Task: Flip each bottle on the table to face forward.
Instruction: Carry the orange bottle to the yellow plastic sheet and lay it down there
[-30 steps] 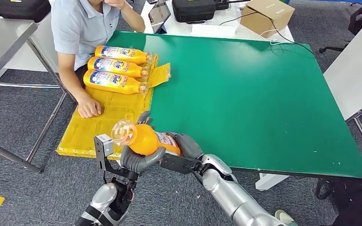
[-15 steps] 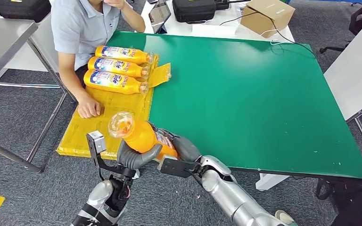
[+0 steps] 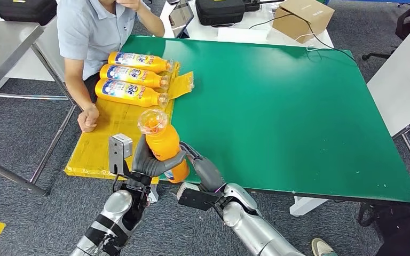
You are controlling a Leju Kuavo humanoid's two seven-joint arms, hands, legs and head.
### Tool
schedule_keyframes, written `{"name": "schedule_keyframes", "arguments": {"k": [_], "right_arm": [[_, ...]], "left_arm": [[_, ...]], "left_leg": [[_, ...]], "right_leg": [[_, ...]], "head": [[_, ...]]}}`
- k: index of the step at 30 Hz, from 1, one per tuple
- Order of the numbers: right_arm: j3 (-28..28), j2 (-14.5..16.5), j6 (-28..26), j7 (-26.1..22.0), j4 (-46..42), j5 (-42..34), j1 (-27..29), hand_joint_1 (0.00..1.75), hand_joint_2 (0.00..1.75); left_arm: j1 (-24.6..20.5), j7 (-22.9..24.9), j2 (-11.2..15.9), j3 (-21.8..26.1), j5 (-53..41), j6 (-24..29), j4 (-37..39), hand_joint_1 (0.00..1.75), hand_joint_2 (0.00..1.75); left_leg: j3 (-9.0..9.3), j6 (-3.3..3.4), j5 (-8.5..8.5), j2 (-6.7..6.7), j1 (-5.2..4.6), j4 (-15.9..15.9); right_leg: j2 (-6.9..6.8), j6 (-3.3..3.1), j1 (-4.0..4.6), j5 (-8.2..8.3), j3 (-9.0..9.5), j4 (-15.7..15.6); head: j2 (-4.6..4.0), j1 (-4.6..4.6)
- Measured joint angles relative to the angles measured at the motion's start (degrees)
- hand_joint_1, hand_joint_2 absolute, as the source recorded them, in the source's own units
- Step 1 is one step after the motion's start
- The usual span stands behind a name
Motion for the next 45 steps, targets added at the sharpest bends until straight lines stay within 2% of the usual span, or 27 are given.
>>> {"name": "schedule_keyframes", "arguments": {"k": [4,11,14,17,21,25,29,32,43,44,45], "right_arm": [[-0.5,0.7,-2.9,-2.8,-1.4,-1.2,2.4,0.0,0.0],[-2.2,1.6,-5.6,-4.3,-3.2,-2.7,5.6,0.0,0.0],[-2.8,1.8,-5.7,-4.6,-3.5,-2.5,6.0,0.0,0.0],[-3.1,2.3,-4.6,-4.6,-3.6,-2.4,6.2,0.0,0.0],[-3.1,3.1,-2.4,-4.8,-4.0,-2.2,6.4,0.0,0.0],[-3.1,3.7,-1.4,-4.8,-4.0,-1.9,6.5,0.0,0.0],[-2.7,4.3,0.7,-4.8,-4.2,-1.4,6.5,0.0,0.0],[-2.1,4.8,1.9,-4.8,-4.2,-1.3,6.5,0.0,0.0],[-1.1,5.3,2.5,-4.7,-4.2,-1.4,6.4,0.0,0.0],[-1.0,5.3,2.6,-4.7,-4.2,-1.5,6.4,0.0,0.0],[-1.0,5.3,2.7,-4.7,-4.3,-1.6,6.4,0.0,0.0]], "left_arm": [[-3.5,-0.8,1.6,1.5,-6.8,5.0,2.0,1.75,1.75],[-8.3,0.6,4.1,4.5,-14.7,5.3,4.1,1.75,1.75],[-10.4,3.3,5.0,4.0,-26.0,10.5,6.2,1.75,1.75],[-13.9,6.9,5.9,2.8,-39.5,14.8,11.5,1.75,1.75],[-18.8,10.2,6.2,1.5,-49.9,12.9,20.7,1.75,1.75],[-21.9,11.8,6.2,0.4,-53.2,10.8,27.7,1.75,1.75],[-24.7,15.6,6.0,-1.4,-58.3,5.5,34.9,1.75,1.75],[-25.6,17.0,5.6,-1.9,-59.2,3.4,39.5,1.75,1.75],[-28.2,17.9,4.9,-2.6,-59.7,1.6,46.6,1.75,1.75],[-28.5,18.1,4.9,-2.6,-59.7,1.1,47.1,1.57,1.75],[-28.6,18.2,4.8,-2.6,-59.7,0.6,47.5,1.13,1.75]], "left_leg": [[0.0,0.0,0.0,0.1,0.01,0.0],[-0.03,-0.01,0.0,0.03,0.04,0.0],[-0.03,-0.01,0.0,0.02,0.03,0.0],[-0.02,0.0,0.01,-0.02,0.03,0.0],[0.0,-0.01,0.02,0.05,0.04,0.0],[0.0,-0.01,0.02,0.1,0.04,0.0],[-0.01,-0.02,0.0,0.12,0.04,0.0],[-0.01,-0.02,0.0,0.15,0.04,0.0],[0.0,-0.02,0.01,0.14,0.04,0.0],[0.0,-0.02,0.01,0.15,0.04,0.0],[0.01,-0.02,0.01,0.16,0.04,0.0]], "right_leg": [[0.03,-0.01,0.03,0.01,-0.04,0.0],[0.01,-0.03,0.05,-0.01,-0.04,0.0],[0.01,-0.03,0.03,-0.01,-0.04,0.0],[0.0,-0.02,0.04,0.0,-0.03,0.0],[0.02,-0.02,0.05,0.01,-0.03,0.0],[0.02,-0.02,0.05,0.01,-0.05,0.0],[0.03,-0.03,0.05,0.0,-0.05,0.0],[0.03,-0.03,0.05,0.0,-0.07,0.0],[0.02,-0.03,0.05,0.01,-0.03,0.0],[0.03,-0.03,0.05,0.01,-0.03,0.0],[0.03,-0.03,0.05,0.01,-0.03,0.0]], "head": [[0.0,-0.02],[0.0,-0.01],[0.0,0.0],[0.0,0.0],[0.0,-0.02],[0.0,-0.01],[0.0,-0.01],[0.0,-0.01],[0.0,-0.01],[0.0,-0.01],[0.0,-0.01]]}}
